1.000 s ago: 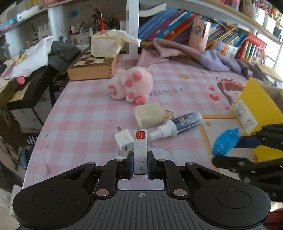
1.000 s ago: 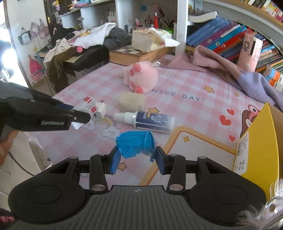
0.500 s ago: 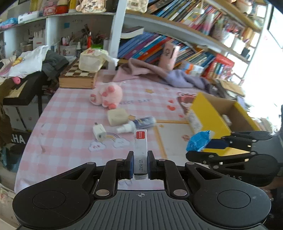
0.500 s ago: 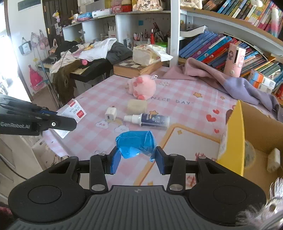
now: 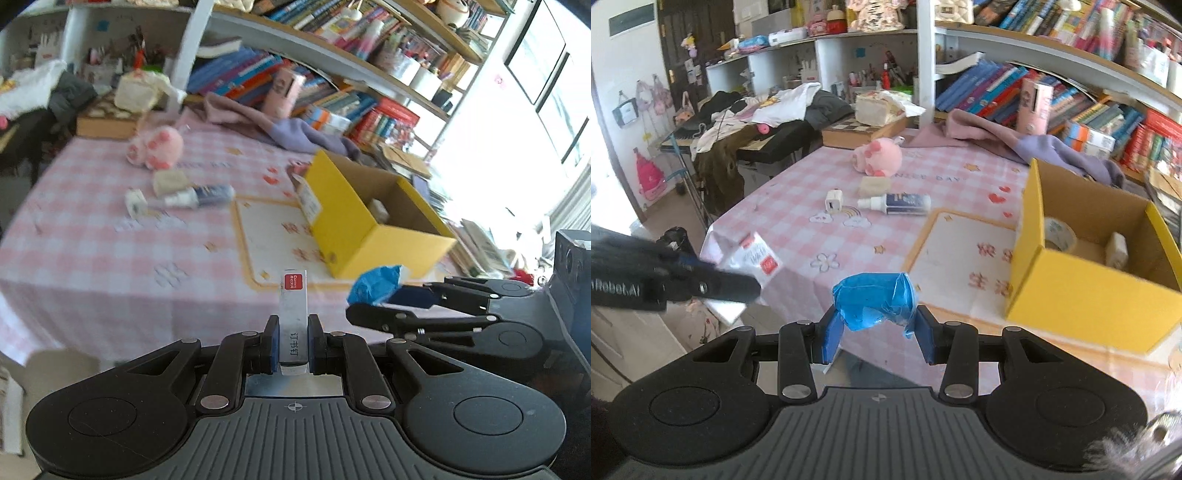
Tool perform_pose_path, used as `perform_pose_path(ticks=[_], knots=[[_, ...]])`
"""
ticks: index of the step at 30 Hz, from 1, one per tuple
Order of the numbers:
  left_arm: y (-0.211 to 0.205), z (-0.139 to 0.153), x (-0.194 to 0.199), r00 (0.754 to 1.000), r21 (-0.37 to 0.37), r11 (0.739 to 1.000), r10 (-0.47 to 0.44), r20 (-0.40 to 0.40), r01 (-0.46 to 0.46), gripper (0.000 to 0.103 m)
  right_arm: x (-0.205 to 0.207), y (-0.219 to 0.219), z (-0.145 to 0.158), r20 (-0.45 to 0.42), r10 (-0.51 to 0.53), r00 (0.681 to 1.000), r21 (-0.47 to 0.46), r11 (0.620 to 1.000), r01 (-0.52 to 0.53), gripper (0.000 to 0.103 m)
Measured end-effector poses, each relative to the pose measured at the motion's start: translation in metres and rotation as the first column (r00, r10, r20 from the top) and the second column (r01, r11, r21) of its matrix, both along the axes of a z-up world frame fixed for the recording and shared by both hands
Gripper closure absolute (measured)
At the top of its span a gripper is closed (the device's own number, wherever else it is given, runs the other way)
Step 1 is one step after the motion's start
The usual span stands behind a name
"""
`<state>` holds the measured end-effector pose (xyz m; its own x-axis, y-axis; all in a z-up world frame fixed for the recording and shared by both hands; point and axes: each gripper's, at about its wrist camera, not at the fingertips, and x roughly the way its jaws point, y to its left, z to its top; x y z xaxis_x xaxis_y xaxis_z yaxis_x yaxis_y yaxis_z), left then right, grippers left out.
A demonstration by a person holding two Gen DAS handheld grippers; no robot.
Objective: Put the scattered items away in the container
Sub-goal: 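Carry the blue packet and red-labelled white box over the yellow box with both tools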
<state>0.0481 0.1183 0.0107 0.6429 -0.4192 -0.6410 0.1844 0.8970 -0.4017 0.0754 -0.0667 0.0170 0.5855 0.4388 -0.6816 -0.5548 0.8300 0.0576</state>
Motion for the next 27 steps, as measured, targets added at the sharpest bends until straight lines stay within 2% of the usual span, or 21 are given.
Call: perform_pose_path(ticks=[4,10,16,27], knots=[[-0.008,-0.002,-0.007,0.999,-0.027,0.999,-0.037,-0.001,0.037,0.09,-0.016,-0.012,0.0,0.0,-0.034,0.999,-0.017,0.999,0.034,0.064],[-0.031,-0.006,-0.003,0.992,-0.052,0.991,-0.127,-0.01,0.126,0.09,-0.036,-0.04,-0.002,-0.013,-0.144,0.99,-0.031,0.989,0.143,0.064],[-0.055,-0.009,0.0,0.973,-0.066,0.971,-0.229,-0.016,0.228,0.09,-0.051,-0.063,-0.003,-0.013,-0.233,0.972,-0.046,0.971,0.233,0.064],[-0.082,-0.011,0.007,0.942,-0.088,0.939,-0.336,-0.023,0.333,0.09,-0.067,-0.094,-0.003,-0.027,-0.35,0.936,-0.053,0.936,0.349,0.064]])
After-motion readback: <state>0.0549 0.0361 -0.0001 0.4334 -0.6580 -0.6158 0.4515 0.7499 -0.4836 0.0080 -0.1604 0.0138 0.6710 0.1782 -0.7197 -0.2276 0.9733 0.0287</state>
